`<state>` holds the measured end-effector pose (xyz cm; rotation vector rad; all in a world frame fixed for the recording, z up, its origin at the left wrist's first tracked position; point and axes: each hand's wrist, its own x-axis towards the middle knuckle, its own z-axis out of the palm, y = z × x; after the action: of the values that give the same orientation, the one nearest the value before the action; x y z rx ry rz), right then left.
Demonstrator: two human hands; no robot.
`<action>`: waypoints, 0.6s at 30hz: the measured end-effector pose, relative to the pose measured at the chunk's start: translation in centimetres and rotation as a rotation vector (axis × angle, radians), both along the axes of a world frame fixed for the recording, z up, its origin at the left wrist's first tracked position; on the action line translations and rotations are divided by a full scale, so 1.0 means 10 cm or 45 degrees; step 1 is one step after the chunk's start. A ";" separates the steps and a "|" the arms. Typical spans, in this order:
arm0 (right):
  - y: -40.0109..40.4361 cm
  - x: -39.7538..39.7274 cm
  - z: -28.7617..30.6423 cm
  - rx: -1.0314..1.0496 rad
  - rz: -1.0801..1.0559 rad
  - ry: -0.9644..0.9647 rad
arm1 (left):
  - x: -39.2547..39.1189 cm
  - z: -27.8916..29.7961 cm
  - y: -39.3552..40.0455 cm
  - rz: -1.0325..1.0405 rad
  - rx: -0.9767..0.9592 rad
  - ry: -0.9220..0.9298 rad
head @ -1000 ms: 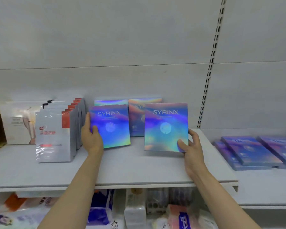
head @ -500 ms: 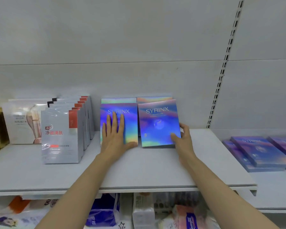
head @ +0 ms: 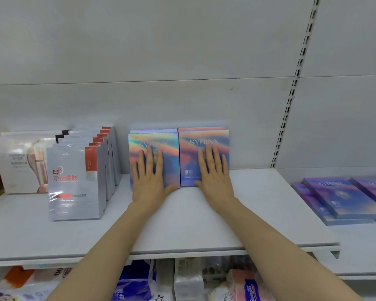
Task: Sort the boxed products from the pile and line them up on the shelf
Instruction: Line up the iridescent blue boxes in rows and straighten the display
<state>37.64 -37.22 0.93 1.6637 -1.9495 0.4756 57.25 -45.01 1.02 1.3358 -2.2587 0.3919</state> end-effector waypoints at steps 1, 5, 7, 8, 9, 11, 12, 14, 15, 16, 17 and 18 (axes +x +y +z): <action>-0.01 0.00 0.01 0.005 -0.001 0.005 | 0.00 0.01 0.01 -0.004 0.008 0.001; 0.04 0.01 0.05 -0.008 0.018 -0.016 | -0.07 0.13 0.07 -0.023 -0.017 0.097; 0.15 -0.02 0.10 -0.045 0.025 -0.067 | -0.18 0.23 0.14 -0.065 -0.074 0.113; 0.22 -0.07 0.13 -0.067 0.018 -0.092 | -0.26 0.29 0.19 -0.098 -0.106 0.109; 0.32 -0.13 0.17 -0.094 0.002 -0.111 | -0.36 0.34 0.25 -0.137 -0.136 0.105; 0.55 -0.31 0.24 -0.184 -0.037 -0.144 | -0.59 0.43 0.39 -0.217 -0.158 0.102; 0.69 -0.42 0.27 -0.234 -0.060 -0.173 | -0.73 0.47 0.48 -0.249 -0.151 0.105; 0.99 -0.66 0.33 -0.327 -0.130 -0.231 | -1.03 0.55 0.68 -0.305 -0.125 0.123; 1.15 -0.80 0.35 -0.364 -0.175 -0.244 | -1.19 0.59 0.79 -0.338 -0.120 0.130; 1.31 -0.94 0.36 -0.386 -0.218 -0.250 | -1.36 0.63 0.92 -0.375 -0.122 0.133; 1.46 -1.09 0.37 -0.394 -0.257 -0.254 | -1.54 0.68 1.04 -0.408 -0.112 0.129; 1.62 -1.26 0.36 -0.394 -0.293 -0.265 | -1.72 0.71 1.17 -0.445 -0.096 0.130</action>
<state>25.07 -21.07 4.53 1.2214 -2.0580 0.8395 40.02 -33.32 8.13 0.8788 -2.3074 0.2755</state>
